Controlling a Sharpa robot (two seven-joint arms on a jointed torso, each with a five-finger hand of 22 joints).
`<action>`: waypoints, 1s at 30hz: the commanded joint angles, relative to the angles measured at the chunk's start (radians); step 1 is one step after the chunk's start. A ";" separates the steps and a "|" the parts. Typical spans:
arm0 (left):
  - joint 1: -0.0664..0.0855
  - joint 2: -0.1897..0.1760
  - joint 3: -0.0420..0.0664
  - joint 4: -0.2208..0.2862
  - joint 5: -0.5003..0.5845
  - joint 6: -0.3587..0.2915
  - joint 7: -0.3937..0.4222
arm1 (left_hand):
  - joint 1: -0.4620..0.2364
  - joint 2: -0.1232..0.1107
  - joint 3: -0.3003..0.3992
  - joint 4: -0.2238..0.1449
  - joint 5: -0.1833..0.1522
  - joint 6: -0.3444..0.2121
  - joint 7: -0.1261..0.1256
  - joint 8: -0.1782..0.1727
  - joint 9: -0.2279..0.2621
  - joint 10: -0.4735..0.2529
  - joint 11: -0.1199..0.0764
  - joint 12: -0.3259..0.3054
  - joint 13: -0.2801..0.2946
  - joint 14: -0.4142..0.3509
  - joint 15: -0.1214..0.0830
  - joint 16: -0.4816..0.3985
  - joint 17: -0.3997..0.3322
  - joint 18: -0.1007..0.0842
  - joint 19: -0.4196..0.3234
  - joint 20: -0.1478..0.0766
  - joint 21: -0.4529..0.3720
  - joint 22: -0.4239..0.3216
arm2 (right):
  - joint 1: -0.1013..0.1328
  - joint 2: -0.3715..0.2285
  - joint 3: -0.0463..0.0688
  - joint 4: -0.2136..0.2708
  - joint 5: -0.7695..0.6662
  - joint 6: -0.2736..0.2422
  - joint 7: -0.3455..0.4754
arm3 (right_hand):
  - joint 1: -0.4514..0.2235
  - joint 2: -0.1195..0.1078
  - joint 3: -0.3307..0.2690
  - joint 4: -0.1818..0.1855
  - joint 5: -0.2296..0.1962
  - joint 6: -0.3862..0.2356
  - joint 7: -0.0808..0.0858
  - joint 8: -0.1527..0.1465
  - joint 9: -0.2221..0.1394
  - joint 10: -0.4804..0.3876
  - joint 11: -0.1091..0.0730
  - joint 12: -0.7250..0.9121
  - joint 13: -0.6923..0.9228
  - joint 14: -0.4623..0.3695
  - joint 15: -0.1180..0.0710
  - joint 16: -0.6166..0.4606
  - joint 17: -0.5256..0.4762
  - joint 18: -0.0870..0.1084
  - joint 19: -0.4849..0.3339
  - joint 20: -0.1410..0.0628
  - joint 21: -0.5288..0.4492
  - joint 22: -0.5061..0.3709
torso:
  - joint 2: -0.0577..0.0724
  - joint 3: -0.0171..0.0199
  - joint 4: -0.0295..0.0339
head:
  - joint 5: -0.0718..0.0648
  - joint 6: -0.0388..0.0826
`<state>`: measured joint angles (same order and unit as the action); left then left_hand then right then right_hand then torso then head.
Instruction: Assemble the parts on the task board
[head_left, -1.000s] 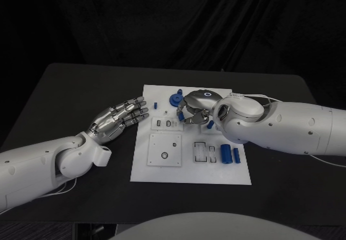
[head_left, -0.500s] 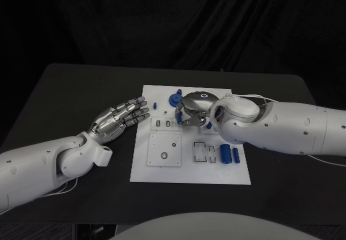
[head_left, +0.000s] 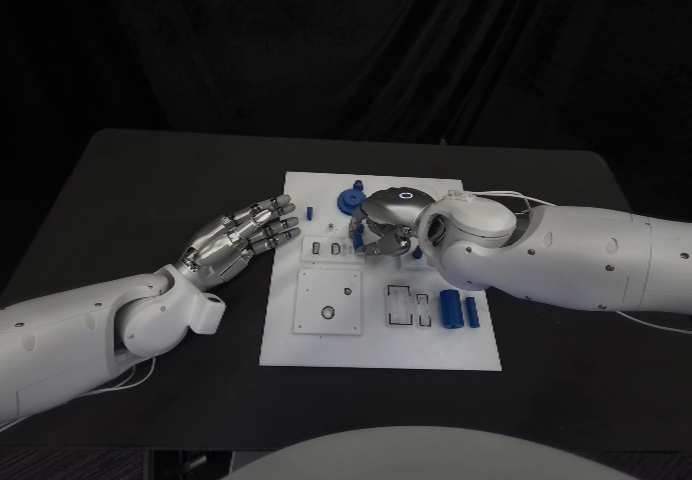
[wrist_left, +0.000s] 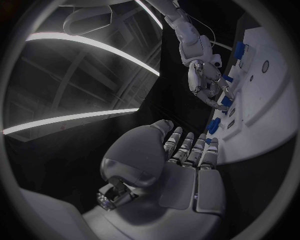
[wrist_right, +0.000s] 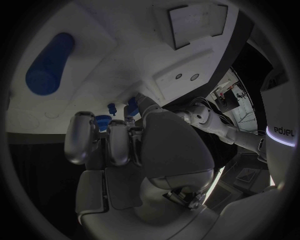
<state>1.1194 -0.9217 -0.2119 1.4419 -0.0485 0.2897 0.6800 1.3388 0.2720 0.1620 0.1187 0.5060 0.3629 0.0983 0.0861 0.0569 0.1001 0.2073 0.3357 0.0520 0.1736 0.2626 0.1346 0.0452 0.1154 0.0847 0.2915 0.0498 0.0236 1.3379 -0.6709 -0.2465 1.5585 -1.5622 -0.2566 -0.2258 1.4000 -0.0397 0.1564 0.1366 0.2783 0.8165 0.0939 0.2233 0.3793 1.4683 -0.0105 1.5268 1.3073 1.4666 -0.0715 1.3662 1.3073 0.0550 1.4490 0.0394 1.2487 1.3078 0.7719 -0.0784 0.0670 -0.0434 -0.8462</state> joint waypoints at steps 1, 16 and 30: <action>-0.001 0.002 0.001 0.001 0.005 0.015 0.075 | -0.008 -0.001 0.008 -0.001 0.004 0.000 0.002 -0.004 0.000 -0.003 0.004 0.000 0.000 -0.006 0.001 0.004 -0.001 -0.018 0.002 0.001 0.000 0.000 | -0.003 0.001 0.000 0.000 -0.007 0.028 -0.021 | -0.003 -0.010 0.008 -0.002 -0.007 -0.017 0.000 -0.014 -0.007 0.038 0.008 -0.006 0.188 0.041 0.006 -0.006 0.042 0.014 -0.001 0.005 -0.007 0.171 | 0.000 -0.0009 -0.0003 | 0.002 -0.002; -0.002 0.003 0.001 -0.002 0.005 0.016 0.076 | -0.008 -0.001 0.008 -0.001 0.004 0.000 0.002 -0.004 0.000 -0.003 0.004 0.000 0.000 -0.006 0.001 0.004 -0.001 -0.018 0.002 0.001 0.000 0.000 | -0.004 -0.001 0.000 0.002 -0.007 0.010 0.003 | -0.014 -0.024 0.008 -0.004 -0.076 -0.121 -0.014 -0.101 -0.064 0.009 -0.001 -0.029 0.156 0.034 0.000 -0.020 0.026 0.018 -0.007 0.001 -0.033 0.166 | 0.001 0.0001 0.0003 | 0.002 -0.006; -0.001 -0.024 0.001 0.033 0.005 -0.031 0.080 | -0.020 -0.025 0.041 -0.010 0.009 0.026 0.009 0.004 0.004 0.003 0.020 0.009 0.000 0.020 0.013 0.036 0.003 -0.026 0.058 0.003 0.031 0.013 | 0.007 -0.046 0.001 0.040 -0.007 -0.156 0.100 | -0.025 -0.035 -0.010 0.015 -0.140 -0.163 -0.021 -0.129 -0.095 -0.013 -0.006 -0.049 0.128 0.032 -0.004 -0.024 0.021 0.018 -0.007 -0.002 -0.040 0.166 | 0.000 0.0008 -0.0004 | 0.012 0.017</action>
<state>1.1190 -0.9416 -0.2119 1.4633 -0.0484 0.2843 0.6800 1.3207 0.2537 0.1969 0.1093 0.5114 0.3831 0.1072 0.0861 0.0599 0.1025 0.2208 0.3399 0.0520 0.1832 0.2722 0.1627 0.0459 0.0990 0.1287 0.2950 0.0724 0.0328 1.3391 -0.7079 -0.2465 1.5844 -1.5626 -0.3152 -0.1852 1.3774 -0.0700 0.1490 0.1463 0.1417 0.6596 0.0735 0.0987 0.2859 1.4620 -0.0169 1.4826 1.3081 1.4670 -0.0712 1.3463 1.3073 0.0549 1.4491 0.0394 1.2146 1.3077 0.7724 -0.0781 0.0675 -0.0337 -0.8349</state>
